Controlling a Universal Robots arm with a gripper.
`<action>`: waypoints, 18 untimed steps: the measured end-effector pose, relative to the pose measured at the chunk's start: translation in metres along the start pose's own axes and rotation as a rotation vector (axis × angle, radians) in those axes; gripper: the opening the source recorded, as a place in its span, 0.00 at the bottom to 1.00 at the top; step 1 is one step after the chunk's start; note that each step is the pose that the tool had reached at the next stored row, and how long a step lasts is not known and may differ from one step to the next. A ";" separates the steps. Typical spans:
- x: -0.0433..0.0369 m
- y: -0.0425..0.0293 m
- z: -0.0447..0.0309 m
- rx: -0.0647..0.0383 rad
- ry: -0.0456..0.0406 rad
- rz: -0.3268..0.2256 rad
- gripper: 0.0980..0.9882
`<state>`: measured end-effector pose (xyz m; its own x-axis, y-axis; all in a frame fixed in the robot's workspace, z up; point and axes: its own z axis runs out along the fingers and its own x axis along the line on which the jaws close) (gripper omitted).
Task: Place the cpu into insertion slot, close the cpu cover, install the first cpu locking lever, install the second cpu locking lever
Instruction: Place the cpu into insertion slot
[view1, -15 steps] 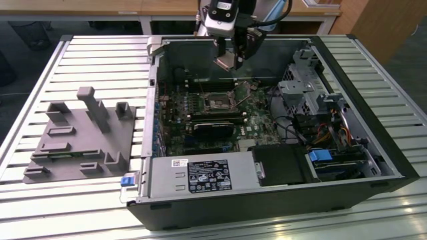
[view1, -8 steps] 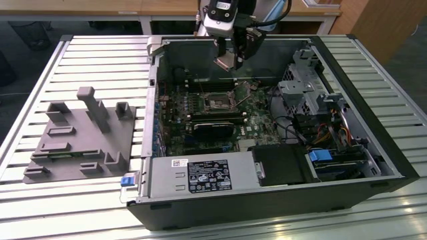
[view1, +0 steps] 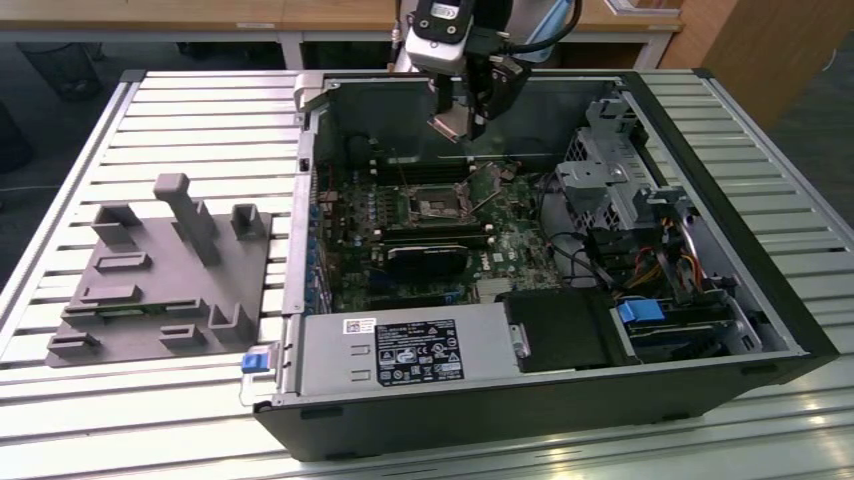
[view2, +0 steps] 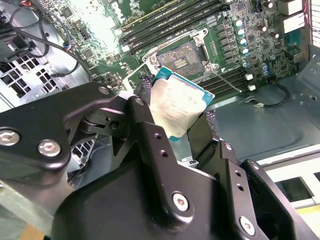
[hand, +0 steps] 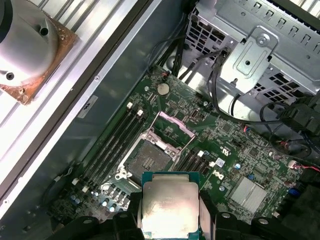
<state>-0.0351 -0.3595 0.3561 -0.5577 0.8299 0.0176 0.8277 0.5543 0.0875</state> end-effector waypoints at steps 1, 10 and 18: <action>0.0000 0.0000 0.0000 0.000 -0.0003 0.003 0.49; 0.0000 0.0000 0.0003 0.000 -0.0025 0.029 0.49; 0.0000 0.0000 0.0005 -0.001 -0.0044 0.051 0.49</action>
<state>-0.0351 -0.3594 0.3556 -0.5146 0.8572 0.0176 0.8549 0.5114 0.0874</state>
